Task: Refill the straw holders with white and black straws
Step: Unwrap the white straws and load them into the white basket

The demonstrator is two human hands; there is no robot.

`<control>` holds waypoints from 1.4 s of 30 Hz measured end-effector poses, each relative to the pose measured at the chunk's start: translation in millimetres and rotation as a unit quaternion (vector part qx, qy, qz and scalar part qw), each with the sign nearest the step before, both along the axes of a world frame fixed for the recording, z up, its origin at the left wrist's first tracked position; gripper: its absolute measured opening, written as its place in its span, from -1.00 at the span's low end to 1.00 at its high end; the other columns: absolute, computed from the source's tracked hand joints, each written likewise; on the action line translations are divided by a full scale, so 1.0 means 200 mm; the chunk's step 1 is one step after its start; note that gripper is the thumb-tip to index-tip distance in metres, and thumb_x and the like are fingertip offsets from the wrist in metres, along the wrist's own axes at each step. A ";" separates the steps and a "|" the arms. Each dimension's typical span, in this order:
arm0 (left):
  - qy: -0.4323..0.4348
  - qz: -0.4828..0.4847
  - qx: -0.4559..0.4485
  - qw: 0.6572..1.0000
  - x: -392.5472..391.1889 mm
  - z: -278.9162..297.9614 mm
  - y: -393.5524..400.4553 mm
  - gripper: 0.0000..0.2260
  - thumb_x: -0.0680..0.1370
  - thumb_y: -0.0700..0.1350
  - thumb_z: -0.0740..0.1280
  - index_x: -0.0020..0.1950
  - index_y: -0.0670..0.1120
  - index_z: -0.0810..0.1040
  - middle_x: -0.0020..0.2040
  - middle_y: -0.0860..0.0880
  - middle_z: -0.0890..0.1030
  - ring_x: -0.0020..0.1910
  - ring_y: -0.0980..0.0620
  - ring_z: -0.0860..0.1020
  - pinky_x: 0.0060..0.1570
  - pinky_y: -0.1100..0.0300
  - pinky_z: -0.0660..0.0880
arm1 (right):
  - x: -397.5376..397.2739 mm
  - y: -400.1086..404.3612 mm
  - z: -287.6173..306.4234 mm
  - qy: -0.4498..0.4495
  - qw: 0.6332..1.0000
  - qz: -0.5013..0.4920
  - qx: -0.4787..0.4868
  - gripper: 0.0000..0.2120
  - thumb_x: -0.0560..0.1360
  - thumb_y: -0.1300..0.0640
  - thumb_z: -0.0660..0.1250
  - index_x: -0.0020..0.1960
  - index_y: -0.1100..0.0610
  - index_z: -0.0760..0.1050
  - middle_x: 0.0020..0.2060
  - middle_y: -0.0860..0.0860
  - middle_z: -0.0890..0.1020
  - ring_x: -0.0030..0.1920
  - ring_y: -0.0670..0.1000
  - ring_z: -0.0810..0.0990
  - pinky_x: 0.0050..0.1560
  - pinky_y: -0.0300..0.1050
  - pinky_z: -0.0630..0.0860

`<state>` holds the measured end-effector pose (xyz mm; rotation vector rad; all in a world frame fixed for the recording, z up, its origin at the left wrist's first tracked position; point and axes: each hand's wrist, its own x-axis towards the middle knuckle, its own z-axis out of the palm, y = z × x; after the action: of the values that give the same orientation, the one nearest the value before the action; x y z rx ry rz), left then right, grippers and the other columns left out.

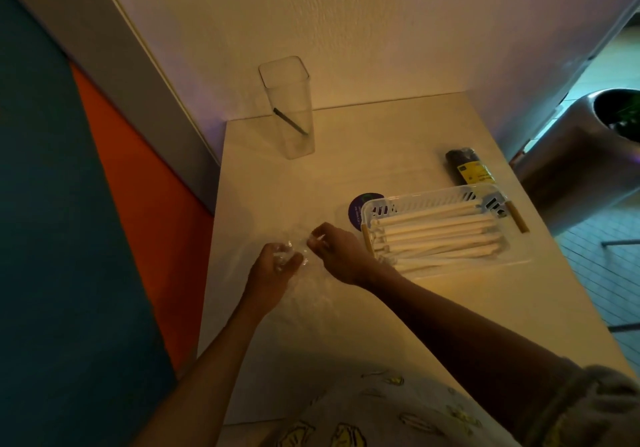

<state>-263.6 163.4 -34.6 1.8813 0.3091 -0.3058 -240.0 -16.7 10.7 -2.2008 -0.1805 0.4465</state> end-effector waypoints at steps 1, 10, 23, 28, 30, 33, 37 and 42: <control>0.007 0.022 0.041 0.999 0.00 -0.04 0.03 -0.60 0.49 0.14 0.39 0.23 0.00 0.41 0.06 -0.06 0.58 -0.07 -0.01 0.61 -0.19 0.15 0.56 | -0.01 -0.02 0.01 -0.020 1.000 -0.006 -0.009 -0.66 0.64 -0.04 0.18 0.30 0.15 0.44 0.12 0.08 0.59 0.05 0.02 0.57 -0.03 -0.14 0.48; 0.095 0.036 0.176 0.979 0.07 -0.25 0.12 -0.42 0.49 0.17 0.39 0.36 -0.14 0.34 0.28 -0.17 0.51 0.18 -0.20 0.52 0.13 -0.01 0.50 | -0.11 -0.52 0.04 -0.102 0.977 -0.048 -0.179 -0.85 0.58 0.12 0.30 0.13 0.09 0.56 0.01 0.01 0.60 -0.02 0.00 0.57 -0.04 -0.08 0.57; 0.053 0.013 0.215 0.975 0.18 -0.24 0.11 -0.37 0.46 0.12 0.44 0.42 -0.06 0.29 0.34 -0.27 0.39 0.19 -0.26 0.49 0.14 -0.01 0.46 | -0.24 -0.52 -0.06 -0.010 0.978 -0.007 -0.210 -0.67 0.62 -0.15 0.16 0.18 0.03 0.55 0.07 0.03 0.64 -0.03 -0.02 0.60 -0.02 -0.03 0.58; 0.052 0.049 0.147 0.987 0.35 -0.08 0.13 -0.58 0.49 0.10 0.38 0.24 -0.12 0.52 0.23 -0.25 0.51 0.03 -0.23 0.57 0.00 0.07 0.58 | -0.23 -0.45 -0.09 0.000 0.975 -0.023 -0.221 -0.66 0.61 -0.15 0.18 0.18 0.06 0.53 0.06 0.06 0.63 -0.07 -0.01 0.59 -0.10 -0.06 0.57; 0.008 0.050 0.131 0.990 0.39 0.01 0.09 -0.72 0.57 -0.08 0.32 0.22 -0.19 0.55 0.10 -0.20 0.57 -0.10 -0.14 0.55 -0.31 0.28 0.52 | -0.23 -0.41 -0.09 0.003 0.981 -0.035 -0.191 -0.68 0.61 -0.11 0.21 0.18 0.10 0.53 0.04 0.08 0.64 -0.09 0.00 0.61 -0.11 -0.06 0.59; -0.134 0.015 0.197 0.971 0.41 0.14 0.01 -0.82 0.59 -0.10 0.30 0.13 -0.13 0.61 0.07 -0.16 0.59 -0.07 -0.10 0.55 -0.17 0.21 0.44 | -0.23 -0.35 -0.08 0.014 0.988 -0.030 -0.153 -0.69 0.62 -0.06 0.24 0.18 0.15 0.53 -0.02 0.09 0.64 -0.15 -0.02 0.61 -0.18 -0.13 0.57; -0.251 -0.016 0.197 0.948 0.45 0.25 -0.06 -0.82 0.57 -0.07 0.33 0.08 -0.11 0.63 0.12 -0.10 0.58 0.12 -0.04 0.53 0.08 0.19 0.42 | -0.24 -0.31 -0.10 0.025 0.993 -0.030 -0.111 -0.72 0.63 -0.03 0.23 0.13 0.15 0.55 -0.06 0.07 0.63 -0.16 -0.05 0.60 -0.14 -0.13 0.58; -0.398 0.056 0.190 0.896 0.53 0.47 -0.13 -0.78 0.59 -0.03 0.26 0.10 -0.11 0.60 0.11 -0.11 0.54 0.03 0.09 0.48 -0.01 0.22 0.47 | -0.22 -0.37 -0.07 -0.010 0.995 -0.077 -0.069 -0.79 0.64 0.07 0.21 0.05 0.15 0.58 -0.14 0.01 0.62 -0.21 -0.08 0.59 -0.16 -0.15 0.57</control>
<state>-158.4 138.1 59.6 2.1848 -0.0981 0.6509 -284.8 -91.2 -3.5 -2.3343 0.0110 0.3596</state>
